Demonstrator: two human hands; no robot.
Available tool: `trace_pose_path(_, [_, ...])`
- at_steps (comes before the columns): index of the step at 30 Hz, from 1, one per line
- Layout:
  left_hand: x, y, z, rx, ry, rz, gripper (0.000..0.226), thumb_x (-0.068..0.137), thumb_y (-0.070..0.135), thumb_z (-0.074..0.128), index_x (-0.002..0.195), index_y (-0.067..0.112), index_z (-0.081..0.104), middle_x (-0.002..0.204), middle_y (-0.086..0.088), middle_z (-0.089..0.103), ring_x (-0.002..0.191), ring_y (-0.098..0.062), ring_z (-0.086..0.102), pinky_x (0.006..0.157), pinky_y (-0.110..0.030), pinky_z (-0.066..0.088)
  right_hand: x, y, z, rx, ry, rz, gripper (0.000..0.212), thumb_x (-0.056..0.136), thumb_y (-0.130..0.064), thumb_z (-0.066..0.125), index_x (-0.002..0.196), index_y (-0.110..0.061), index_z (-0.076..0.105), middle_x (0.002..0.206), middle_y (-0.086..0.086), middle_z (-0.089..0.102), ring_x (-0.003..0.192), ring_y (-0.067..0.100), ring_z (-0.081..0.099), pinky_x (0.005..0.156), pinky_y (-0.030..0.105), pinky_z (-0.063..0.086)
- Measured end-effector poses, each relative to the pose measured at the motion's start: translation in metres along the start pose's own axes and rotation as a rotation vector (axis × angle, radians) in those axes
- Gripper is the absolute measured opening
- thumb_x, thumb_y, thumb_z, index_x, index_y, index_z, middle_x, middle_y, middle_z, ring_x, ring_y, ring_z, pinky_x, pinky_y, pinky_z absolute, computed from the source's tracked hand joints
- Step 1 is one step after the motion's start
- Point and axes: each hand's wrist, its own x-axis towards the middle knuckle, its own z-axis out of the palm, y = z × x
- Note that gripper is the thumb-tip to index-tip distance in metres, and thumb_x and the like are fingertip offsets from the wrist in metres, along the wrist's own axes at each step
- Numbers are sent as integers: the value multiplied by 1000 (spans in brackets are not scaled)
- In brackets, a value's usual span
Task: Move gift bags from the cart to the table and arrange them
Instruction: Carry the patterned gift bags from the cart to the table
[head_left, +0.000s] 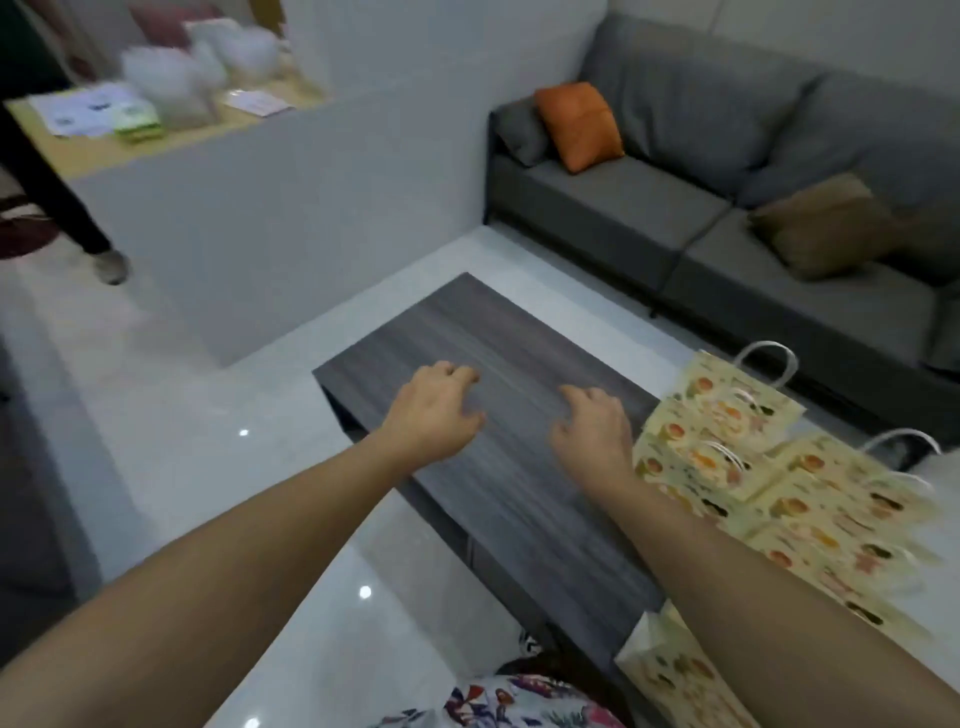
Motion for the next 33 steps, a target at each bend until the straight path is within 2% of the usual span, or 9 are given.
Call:
trace_pose_path(8, [-254, -207, -77, -10, 293, -553, 54, 95, 43, 58, 143, 21, 47, 141, -5, 50, 128, -28, 46, 102, -42, 44, -110, -270, 76, -1, -131, -608, 51, 98, -34, 56, 146, -16, 48, 140, 8, 54, 128, 29, 45, 105, 37, 36])
trace_pose_path(14, [-464, -289, -88, -32, 477, -1018, 53, 92, 49, 60, 138, 22, 52, 133, -5, 53, 123, -30, 48, 100, -45, 46, -251, -433, 140, 10, -288, -1045, 52, 99, -43, 56, 145, -20, 50, 140, 6, 56, 129, 27, 47, 108, 37, 37])
trace_pose_path(18, [-588, -303, -68, -80, 577, -1298, 51, 93, 49, 57, 137, 24, 53, 133, -3, 54, 121, -26, 50, 97, -42, 47, -367, -505, 177, 39, -403, -1352, 51, 96, -43, 60, 142, -21, 54, 131, 5, 61, 120, 27, 52, 102, 38, 44])
trace_pose_path(23, [-728, -291, -37, -127, 666, -1649, 54, 90, 55, 59, 134, 23, 56, 127, -7, 57, 123, -32, 51, 97, -42, 47, -513, -558, 221, 39, -633, -1689, 50, 94, -39, 62, 140, -20, 56, 127, 8, 62, 118, 29, 53, 98, 40, 46])
trace_pose_path(27, [-825, -274, -25, -162, 733, -1918, 50, 92, 54, 56, 130, 22, 58, 126, -8, 57, 121, -32, 51, 96, -42, 47, -622, -588, 246, -9, -780, -1900, 52, 93, -39, 62, 141, -19, 55, 128, 9, 61, 122, 30, 51, 100, 40, 44])
trace_pose_path(31, [-901, -253, -16, -209, 769, -2128, 54, 96, 50, 54, 141, 21, 51, 138, -9, 52, 127, -31, 45, 102, -43, 44, -712, -615, 260, -14, -918, -2049, 46, 92, -35, 61, 134, -15, 60, 124, 13, 63, 117, 33, 55, 96, 40, 46])
trace_pose_path(33, [-932, -244, -10, -214, 784, -2218, 55, 97, 49, 53, 145, 21, 47, 143, -8, 48, 130, -30, 43, 103, -42, 42, -752, -626, 267, -22, -968, -2115, 48, 93, -36, 59, 137, -17, 58, 127, 10, 62, 119, 30, 54, 97, 39, 46])
